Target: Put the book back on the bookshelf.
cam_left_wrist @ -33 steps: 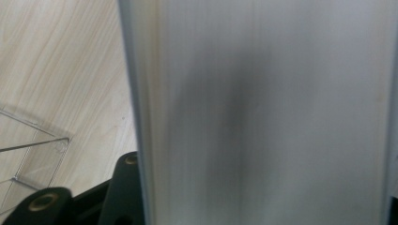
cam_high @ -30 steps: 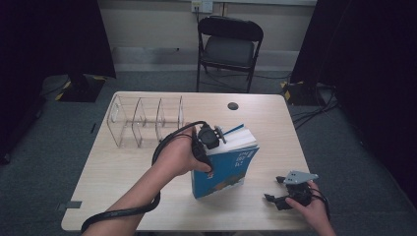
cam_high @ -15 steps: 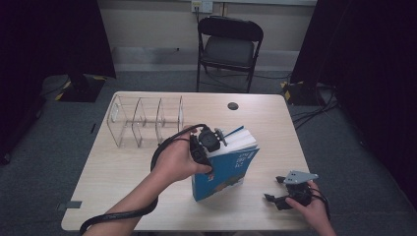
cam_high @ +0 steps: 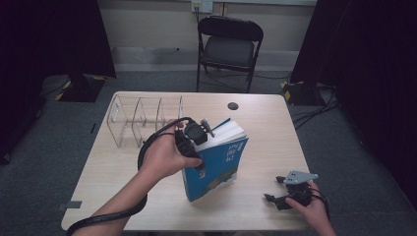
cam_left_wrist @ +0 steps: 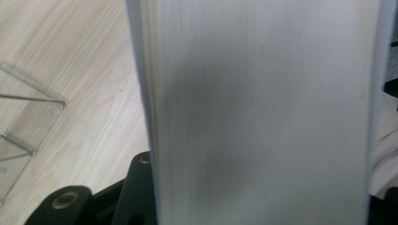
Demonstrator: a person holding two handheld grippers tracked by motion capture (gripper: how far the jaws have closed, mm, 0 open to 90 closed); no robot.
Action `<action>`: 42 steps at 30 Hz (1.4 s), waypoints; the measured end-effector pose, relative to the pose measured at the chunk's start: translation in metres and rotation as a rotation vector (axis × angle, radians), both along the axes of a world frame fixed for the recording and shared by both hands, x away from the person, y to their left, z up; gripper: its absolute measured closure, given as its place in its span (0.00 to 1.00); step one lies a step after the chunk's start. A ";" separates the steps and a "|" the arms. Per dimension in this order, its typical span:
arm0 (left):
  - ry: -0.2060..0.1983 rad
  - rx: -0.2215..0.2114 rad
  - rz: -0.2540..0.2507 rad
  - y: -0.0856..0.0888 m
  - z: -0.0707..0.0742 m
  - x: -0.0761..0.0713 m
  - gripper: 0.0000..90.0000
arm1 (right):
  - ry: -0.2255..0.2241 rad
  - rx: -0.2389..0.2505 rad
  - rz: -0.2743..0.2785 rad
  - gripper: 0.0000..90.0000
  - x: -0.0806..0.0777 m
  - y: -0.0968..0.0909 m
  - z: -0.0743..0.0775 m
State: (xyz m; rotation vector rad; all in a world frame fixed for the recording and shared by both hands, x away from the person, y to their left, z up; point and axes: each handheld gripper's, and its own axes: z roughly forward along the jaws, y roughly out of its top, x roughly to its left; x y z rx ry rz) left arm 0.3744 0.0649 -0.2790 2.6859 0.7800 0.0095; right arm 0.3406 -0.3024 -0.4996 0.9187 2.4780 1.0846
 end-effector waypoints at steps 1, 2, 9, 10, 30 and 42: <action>-0.002 -0.002 0.004 0.001 0.001 0.000 0.69 | 0.000 0.000 0.000 0.16 0.000 0.000 0.000; -0.005 -0.001 0.017 0.004 0.003 0.001 0.69 | 0.001 -0.002 0.002 0.16 0.000 0.000 0.000; -0.008 0.011 0.062 0.020 0.008 0.005 0.69 | 0.000 0.000 0.000 0.16 0.000 0.000 0.000; -0.004 0.022 0.065 0.022 0.009 0.005 0.69 | 0.001 0.000 -0.001 0.16 0.000 0.000 0.000; 0.004 0.004 0.173 0.063 0.012 0.010 0.69 | 0.001 -0.002 0.001 0.16 0.000 0.000 0.000; 0.005 0.010 0.234 0.085 0.016 0.012 0.69 | 0.001 -0.002 0.001 0.16 0.000 0.000 0.000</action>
